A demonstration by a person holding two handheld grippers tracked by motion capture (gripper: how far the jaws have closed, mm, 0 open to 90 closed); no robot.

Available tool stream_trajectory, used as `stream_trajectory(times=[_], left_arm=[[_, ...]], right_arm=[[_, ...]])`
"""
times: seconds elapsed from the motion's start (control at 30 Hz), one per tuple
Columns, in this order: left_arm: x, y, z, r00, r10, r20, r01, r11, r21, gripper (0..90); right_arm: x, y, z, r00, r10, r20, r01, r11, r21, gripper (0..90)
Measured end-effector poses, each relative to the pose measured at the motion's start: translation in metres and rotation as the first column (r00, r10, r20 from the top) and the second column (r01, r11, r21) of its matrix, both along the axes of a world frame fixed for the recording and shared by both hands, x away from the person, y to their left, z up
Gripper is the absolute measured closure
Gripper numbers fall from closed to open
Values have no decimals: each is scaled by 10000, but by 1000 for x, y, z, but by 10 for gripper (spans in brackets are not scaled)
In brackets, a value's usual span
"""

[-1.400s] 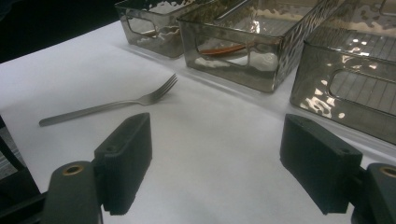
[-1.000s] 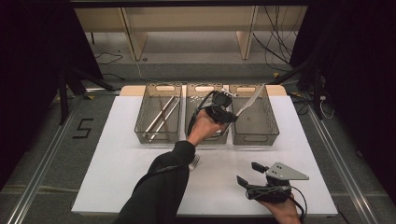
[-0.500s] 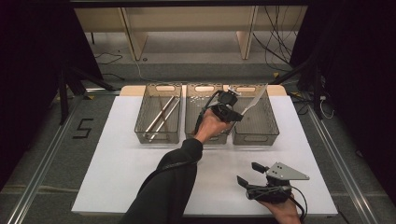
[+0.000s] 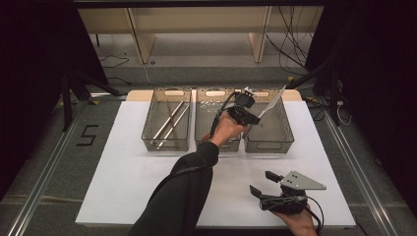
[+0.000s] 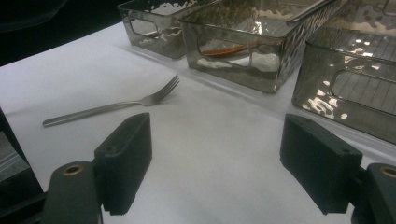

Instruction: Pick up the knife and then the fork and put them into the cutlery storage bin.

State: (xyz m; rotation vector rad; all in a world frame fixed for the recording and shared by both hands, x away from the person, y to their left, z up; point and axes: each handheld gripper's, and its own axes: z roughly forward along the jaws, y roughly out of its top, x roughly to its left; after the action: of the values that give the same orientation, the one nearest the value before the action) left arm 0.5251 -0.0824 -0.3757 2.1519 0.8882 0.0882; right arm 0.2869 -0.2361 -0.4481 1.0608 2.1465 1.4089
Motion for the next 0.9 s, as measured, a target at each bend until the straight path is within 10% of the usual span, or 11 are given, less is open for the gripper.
stream_trajectory(times=[0.9], left_arm=[[14, -22, -13, 9986, 394, -348, -390, 9992, 119, 788]], right_arm=[[-2, 1, 1, 10000, 36, 3, -36, 10000, 33, 260]])
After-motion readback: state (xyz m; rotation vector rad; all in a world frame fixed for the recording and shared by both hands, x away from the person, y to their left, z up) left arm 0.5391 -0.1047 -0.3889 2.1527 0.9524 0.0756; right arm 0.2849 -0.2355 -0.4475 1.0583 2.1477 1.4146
